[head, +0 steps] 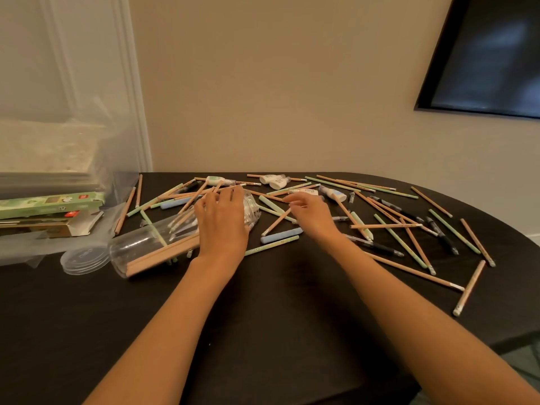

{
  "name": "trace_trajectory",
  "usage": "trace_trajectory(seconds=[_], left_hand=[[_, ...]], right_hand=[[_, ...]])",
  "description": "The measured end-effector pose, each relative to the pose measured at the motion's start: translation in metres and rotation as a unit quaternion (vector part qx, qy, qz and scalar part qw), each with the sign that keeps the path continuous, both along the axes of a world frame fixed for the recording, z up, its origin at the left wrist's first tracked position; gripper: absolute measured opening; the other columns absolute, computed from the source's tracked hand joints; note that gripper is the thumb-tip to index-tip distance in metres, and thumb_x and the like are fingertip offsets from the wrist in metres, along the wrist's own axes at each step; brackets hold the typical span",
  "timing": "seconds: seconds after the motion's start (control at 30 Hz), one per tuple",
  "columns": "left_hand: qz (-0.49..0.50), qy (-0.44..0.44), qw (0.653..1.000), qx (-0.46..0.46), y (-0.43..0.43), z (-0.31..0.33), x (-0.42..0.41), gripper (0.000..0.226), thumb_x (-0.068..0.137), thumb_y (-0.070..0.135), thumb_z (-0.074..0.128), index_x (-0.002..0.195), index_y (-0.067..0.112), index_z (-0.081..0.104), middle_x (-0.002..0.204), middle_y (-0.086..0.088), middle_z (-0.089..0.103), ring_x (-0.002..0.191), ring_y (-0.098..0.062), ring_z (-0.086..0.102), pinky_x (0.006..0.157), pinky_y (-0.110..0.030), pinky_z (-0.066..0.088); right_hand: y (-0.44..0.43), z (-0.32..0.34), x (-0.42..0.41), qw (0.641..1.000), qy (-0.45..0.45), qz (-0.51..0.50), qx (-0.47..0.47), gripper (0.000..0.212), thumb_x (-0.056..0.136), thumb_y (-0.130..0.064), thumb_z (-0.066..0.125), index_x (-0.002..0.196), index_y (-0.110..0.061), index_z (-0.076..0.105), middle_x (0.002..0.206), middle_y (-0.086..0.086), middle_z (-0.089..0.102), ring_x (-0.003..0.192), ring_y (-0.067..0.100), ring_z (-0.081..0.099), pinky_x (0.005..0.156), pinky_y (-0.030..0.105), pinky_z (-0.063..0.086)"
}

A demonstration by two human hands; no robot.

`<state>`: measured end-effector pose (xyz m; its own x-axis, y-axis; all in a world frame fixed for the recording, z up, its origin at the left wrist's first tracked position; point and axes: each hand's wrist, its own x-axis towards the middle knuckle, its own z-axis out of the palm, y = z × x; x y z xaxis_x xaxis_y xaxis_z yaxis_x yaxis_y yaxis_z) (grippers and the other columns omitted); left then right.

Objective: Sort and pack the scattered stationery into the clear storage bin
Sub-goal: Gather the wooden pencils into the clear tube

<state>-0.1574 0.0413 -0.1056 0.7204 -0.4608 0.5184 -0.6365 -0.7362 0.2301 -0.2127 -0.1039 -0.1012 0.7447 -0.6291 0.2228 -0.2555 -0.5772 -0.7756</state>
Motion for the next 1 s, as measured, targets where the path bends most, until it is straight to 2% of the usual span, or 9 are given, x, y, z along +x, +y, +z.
trace_trajectory(seconds=[0.17, 0.23, 0.33, 0.47, 0.6, 0.67, 0.77, 0.87, 1.0], left_hand=[[0.004, -0.01, 1.0, 0.008, -0.005, -0.004, 0.001, 0.067, 0.085, 0.02, 0.065, 0.142, 0.019, 0.028, 0.145, -0.003, 0.035, 0.136, -0.024, 0.027, 0.111, -0.038, 0.02], [0.002, -0.012, 1.0, 0.005, -0.006, -0.005, 0.001, 0.067, 0.086, 0.02, 0.064, 0.142, 0.018, 0.029, 0.145, -0.003, 0.035, 0.136, -0.024, 0.027, 0.111, -0.039, 0.019], [0.003, -0.019, 1.0, 0.005, -0.007, -0.006, 0.001, 0.066, 0.087, 0.02, 0.063, 0.143, 0.018, 0.028, 0.145, -0.003, 0.036, 0.135, -0.025, 0.027, 0.111, -0.039, 0.019], [0.0, -0.02, 1.0, 0.01, -0.008, -0.007, 0.001, 0.065, 0.087, 0.024, 0.063, 0.142, 0.019, 0.028, 0.144, -0.003, 0.036, 0.135, -0.024, 0.027, 0.11, -0.038, 0.02], [0.0, -0.024, 1.0, 0.012, -0.009, -0.008, 0.002, 0.066, 0.087, 0.022, 0.063, 0.143, 0.019, 0.027, 0.144, -0.003, 0.036, 0.134, -0.025, 0.028, 0.109, -0.038, 0.02], [-0.006, -0.025, 1.0, 0.014, -0.009, -0.008, -0.001, 0.067, 0.087, 0.021, 0.063, 0.143, 0.019, 0.026, 0.145, -0.003, 0.035, 0.135, -0.025, 0.028, 0.11, -0.038, 0.02], [-0.019, -0.039, 0.999, 0.022, -0.01, -0.007, -0.007, 0.068, 0.087, 0.02, 0.062, 0.144, 0.019, 0.025, 0.146, -0.004, 0.034, 0.134, -0.025, 0.028, 0.11, -0.038, 0.02], [-0.04, -0.061, 0.997, 0.021, -0.014, -0.005, -0.019, 0.065, 0.087, 0.017, 0.061, 0.142, 0.02, 0.027, 0.144, -0.003, 0.035, 0.133, -0.025, 0.028, 0.109, -0.038, 0.02], [-0.066, -0.074, 0.995, 0.019, -0.025, -0.004, -0.041, 0.066, 0.087, 0.016, 0.061, 0.143, 0.02, 0.027, 0.145, -0.004, 0.035, 0.134, -0.026, 0.028, 0.111, -0.04, 0.019]], right_hand=[[-0.006, -0.011, 0.022, 0.978, 0.132, -0.082, -0.14, 0.025, 0.094, -0.029, 0.05, 0.086, -0.007, 0.06, 0.081, 0.005, 0.056, 0.079, 0.017, 0.054, 0.071, 0.03, 0.044], [-0.003, -0.013, 0.032, 0.968, 0.157, -0.109, -0.16, 0.029, 0.091, -0.037, 0.052, 0.083, -0.01, 0.054, 0.079, 0.005, 0.055, 0.081, 0.02, 0.055, 0.074, 0.032, 0.046], [0.004, -0.016, 0.044, 0.948, 0.213, -0.109, -0.21, 0.033, 0.09, -0.04, 0.055, 0.103, -0.01, 0.06, 0.096, 0.008, 0.063, 0.096, 0.023, 0.06, 0.083, 0.033, 0.047], [0.004, -0.015, 0.052, 0.959, 0.207, -0.131, -0.14, 0.03, 0.089, -0.024, 0.056, 0.114, -0.008, 0.058, 0.11, 0.009, 0.063, 0.104, 0.024, 0.06, 0.081, 0.031, 0.046], [0.002, -0.008, 0.053, 0.986, 0.097, -0.139, -0.008, 0.023, 0.091, -0.02, 0.054, 0.109, -0.006, 0.059, 0.079, 0.002, 0.058, 0.068, 0.013, 0.054, 0.054, 0.022, 0.038], [0.001, 0.0, 0.047, 0.991, 0.053, -0.119, 0.036, 0.023, 0.093, -0.019, 0.052, 0.108, -0.003, 0.061, 0.079, 0.004, 0.059, 0.058, 0.009, 0.05, 0.047, 0.019, 0.034], [-0.004, 0.013, 0.027, 0.993, 0.024, -0.066, 0.095, 0.023, 0.094, -0.015, 0.052, 0.107, 0.0, 0.062, 0.093, 0.013, 0.068, 0.061, 0.01, 0.056, 0.057, 0.021, 0.045], [-0.018, 0.025, -0.011, 0.996, 0.05, 0.0, 0.077, 0.011, 0.095, -0.01, 0.047, 0.102, -0.006, 0.055, 0.078, 0.007, 0.064, 0.06, 0.008, 0.056, 0.052, 0.018, 0.045], [-0.041, 0.038, -0.07, 0.974, 0.209, 0.034, -0.083, 0.005, 0.094, -0.01, 0.049, 0.096, -0.009, 0.054, 0.079, 0.003, 0.059, 0.06, 0.007, 0.057, 0.051, 0.014, 0.046]])
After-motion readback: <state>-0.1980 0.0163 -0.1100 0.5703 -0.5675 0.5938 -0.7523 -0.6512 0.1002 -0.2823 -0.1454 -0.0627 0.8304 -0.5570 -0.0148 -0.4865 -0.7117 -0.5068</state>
